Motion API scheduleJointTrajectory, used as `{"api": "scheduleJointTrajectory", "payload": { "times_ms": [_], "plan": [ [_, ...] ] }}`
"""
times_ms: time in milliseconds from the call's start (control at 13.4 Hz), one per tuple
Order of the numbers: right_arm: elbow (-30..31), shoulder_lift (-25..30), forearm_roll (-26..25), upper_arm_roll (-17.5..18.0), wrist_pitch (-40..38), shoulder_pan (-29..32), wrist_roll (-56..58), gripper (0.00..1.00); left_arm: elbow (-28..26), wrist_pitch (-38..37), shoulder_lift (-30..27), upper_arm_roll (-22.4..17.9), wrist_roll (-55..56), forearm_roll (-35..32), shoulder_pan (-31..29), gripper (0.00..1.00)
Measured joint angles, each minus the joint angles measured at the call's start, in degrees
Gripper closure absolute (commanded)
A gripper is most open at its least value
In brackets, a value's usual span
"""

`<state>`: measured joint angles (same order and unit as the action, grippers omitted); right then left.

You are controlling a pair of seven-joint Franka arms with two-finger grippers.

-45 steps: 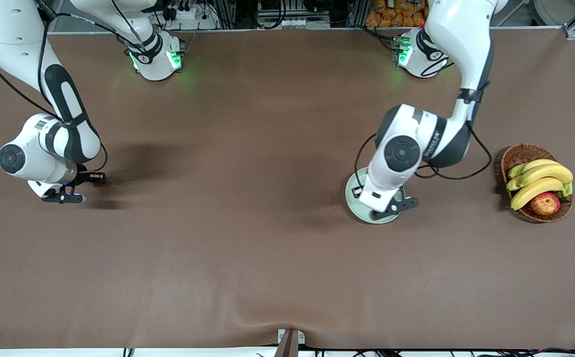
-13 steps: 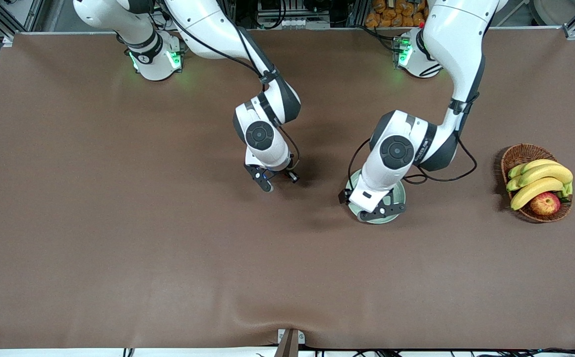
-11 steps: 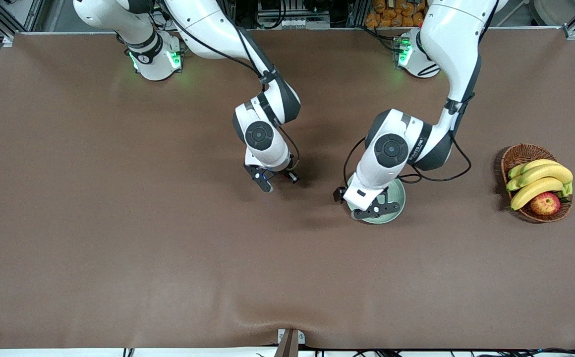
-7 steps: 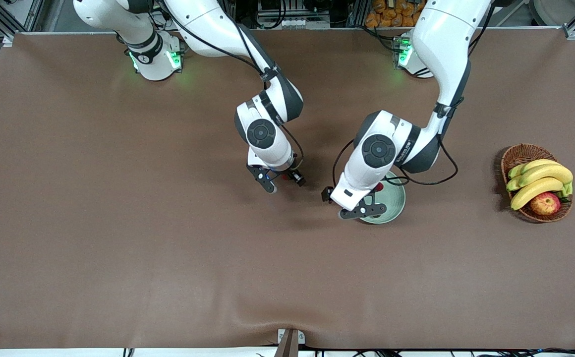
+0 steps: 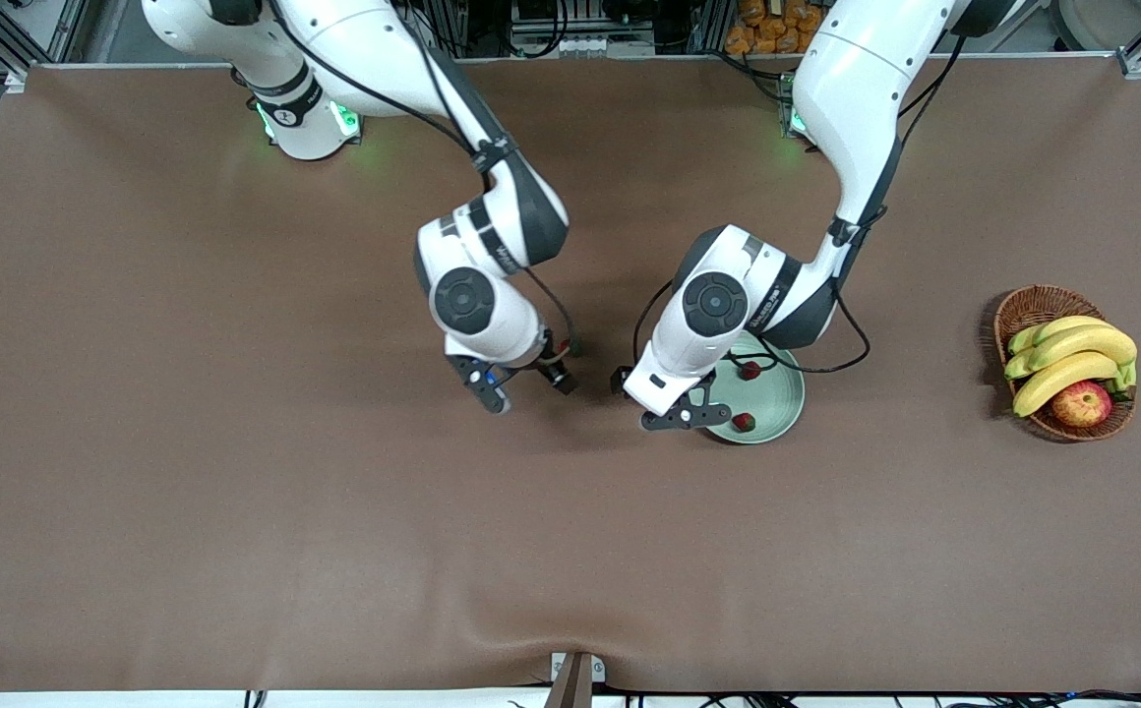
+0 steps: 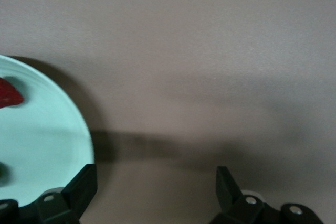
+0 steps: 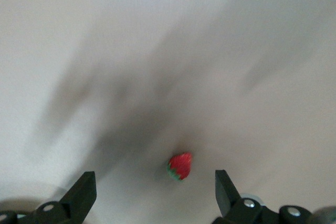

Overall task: Collect all strawberries into plate
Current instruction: 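Carry the last strawberry beside the plate and open the right gripper, then grasp the last strawberry with the left gripper while the right gripper withdraws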

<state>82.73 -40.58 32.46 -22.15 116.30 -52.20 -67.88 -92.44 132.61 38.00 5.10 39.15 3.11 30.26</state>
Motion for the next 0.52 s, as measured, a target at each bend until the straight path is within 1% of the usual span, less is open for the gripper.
{"api": "scheduleJointTrajectory", "payload": {
  "times_ms": [224, 373, 522],
  "plan": [
    [-0.15, 3.92, 0.00, -5.30, -7.35, 2.62, 8.32, 0.00, 1.67, 0.01, 1.19, 0.12, 3.65, 1.20, 1.71, 0.00],
    [-0.17, 6.27, 0.00, -6.55, -11.43, 6.17, 14.43, 0.00, 2.41, 0.01, 1.25, 0.26, 4.95, 1.20, 4.46, 0.00],
    [-0.18, 7.76, -0.03, -7.63, -13.62, 9.64, 20.54, 0.00, 3.59, 0.19, 1.91, 0.02, 6.81, 1.20, 8.84, 0.00]
  ]
}}
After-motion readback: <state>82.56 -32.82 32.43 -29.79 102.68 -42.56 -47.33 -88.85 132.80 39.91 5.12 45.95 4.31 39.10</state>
